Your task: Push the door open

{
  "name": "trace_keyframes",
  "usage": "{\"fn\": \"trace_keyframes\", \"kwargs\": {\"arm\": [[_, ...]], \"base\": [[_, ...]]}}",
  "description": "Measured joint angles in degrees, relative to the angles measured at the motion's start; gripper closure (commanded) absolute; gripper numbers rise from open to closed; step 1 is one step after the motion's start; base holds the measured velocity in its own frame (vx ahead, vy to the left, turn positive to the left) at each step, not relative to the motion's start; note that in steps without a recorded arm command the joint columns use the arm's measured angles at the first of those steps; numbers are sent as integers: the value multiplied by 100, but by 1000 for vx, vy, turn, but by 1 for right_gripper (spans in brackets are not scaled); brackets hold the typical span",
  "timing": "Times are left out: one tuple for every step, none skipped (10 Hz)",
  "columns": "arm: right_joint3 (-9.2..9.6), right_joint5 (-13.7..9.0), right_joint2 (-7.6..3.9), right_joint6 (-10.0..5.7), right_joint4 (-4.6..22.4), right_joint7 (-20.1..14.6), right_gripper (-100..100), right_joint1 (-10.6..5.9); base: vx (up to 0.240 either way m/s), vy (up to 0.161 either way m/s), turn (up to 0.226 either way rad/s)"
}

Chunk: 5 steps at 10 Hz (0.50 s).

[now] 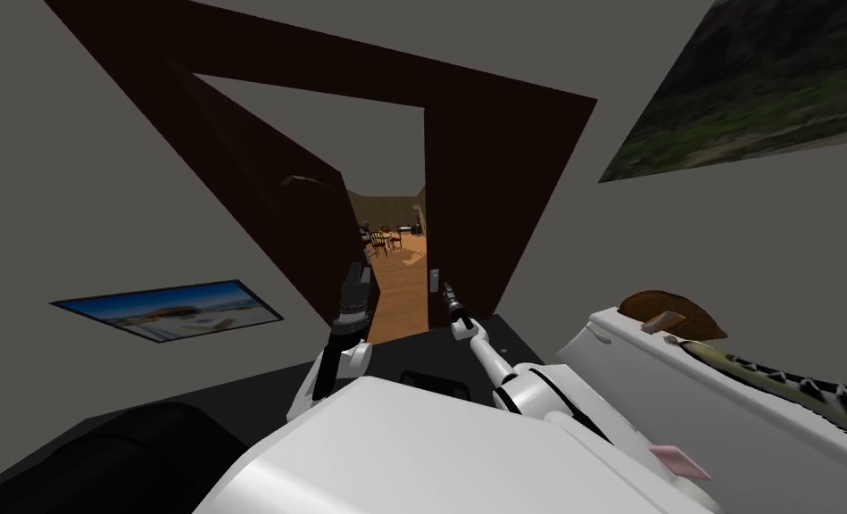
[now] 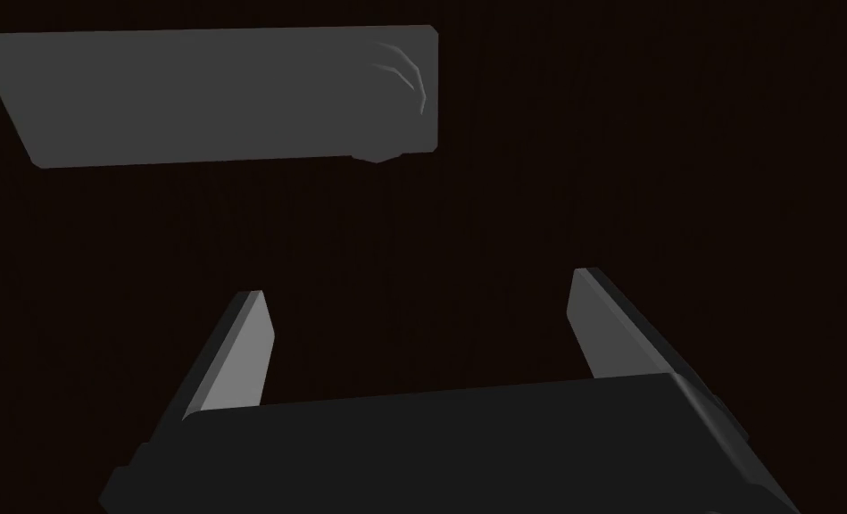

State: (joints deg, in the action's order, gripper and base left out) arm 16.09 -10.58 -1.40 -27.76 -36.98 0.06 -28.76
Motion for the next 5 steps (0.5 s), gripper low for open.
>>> {"fn": "trace_keyframes", "kwargs": {"arm": [[-9,-9,-32,-56,129,-19,-100,-76],[-19,-12,-54,-73,134,-23,-100,-72],[-31,-14,-61,-65,107,-9,-100,-50],[-42,-17,-58,-60,98,0,-100,-41],[-53,-21,-43,-65,110,4,-100,-45]], "base": [[167,50,27],[182,68,27],[208,78,19],[213,57,17],[193,48,24]]}}
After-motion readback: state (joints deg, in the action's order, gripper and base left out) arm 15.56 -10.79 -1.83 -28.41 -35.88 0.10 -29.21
